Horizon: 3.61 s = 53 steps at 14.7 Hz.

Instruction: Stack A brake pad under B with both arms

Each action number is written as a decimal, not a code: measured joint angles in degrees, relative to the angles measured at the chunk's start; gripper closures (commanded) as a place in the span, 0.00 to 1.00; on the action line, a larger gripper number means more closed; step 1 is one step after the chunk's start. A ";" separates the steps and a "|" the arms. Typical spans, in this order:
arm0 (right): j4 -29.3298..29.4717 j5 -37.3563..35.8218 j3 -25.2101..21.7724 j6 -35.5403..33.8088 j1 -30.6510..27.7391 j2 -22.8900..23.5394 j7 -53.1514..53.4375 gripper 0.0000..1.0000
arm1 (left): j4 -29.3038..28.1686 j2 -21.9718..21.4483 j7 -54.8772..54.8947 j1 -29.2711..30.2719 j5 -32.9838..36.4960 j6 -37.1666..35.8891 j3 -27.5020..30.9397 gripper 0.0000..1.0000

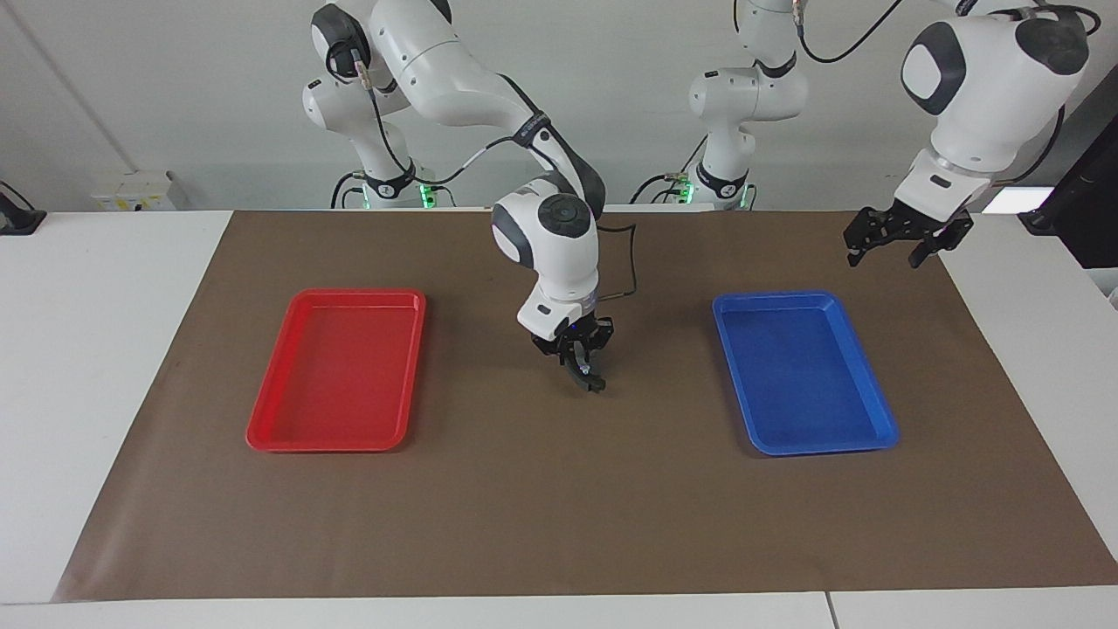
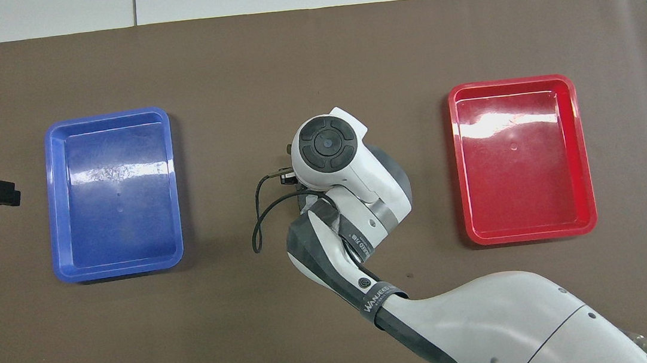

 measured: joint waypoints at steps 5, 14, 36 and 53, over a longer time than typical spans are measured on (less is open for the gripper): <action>-1.05 -0.06 -0.01 0.92 0.25 0.43 0.00 1.00 | 6.67 2.20 0.25 0.60 0.00 -5.78 -0.04 0.01; -2.42 -0.07 -0.01 3.15 1.28 0.65 0.00 1.00 | 6.62 3.42 0.25 0.61 0.00 -6.13 -0.04 0.01; -1.90 -2.23 -1.96 -14.30 -17.43 -17.33 -3.16 0.00 | 6.29 3.42 0.25 0.60 0.00 -5.82 -0.19 0.01; 1.18 -1.19 -11.86 -40.32 -27.93 -31.79 -28.60 0.00 | 6.23 3.43 0.25 0.51 0.00 -5.68 -0.69 0.01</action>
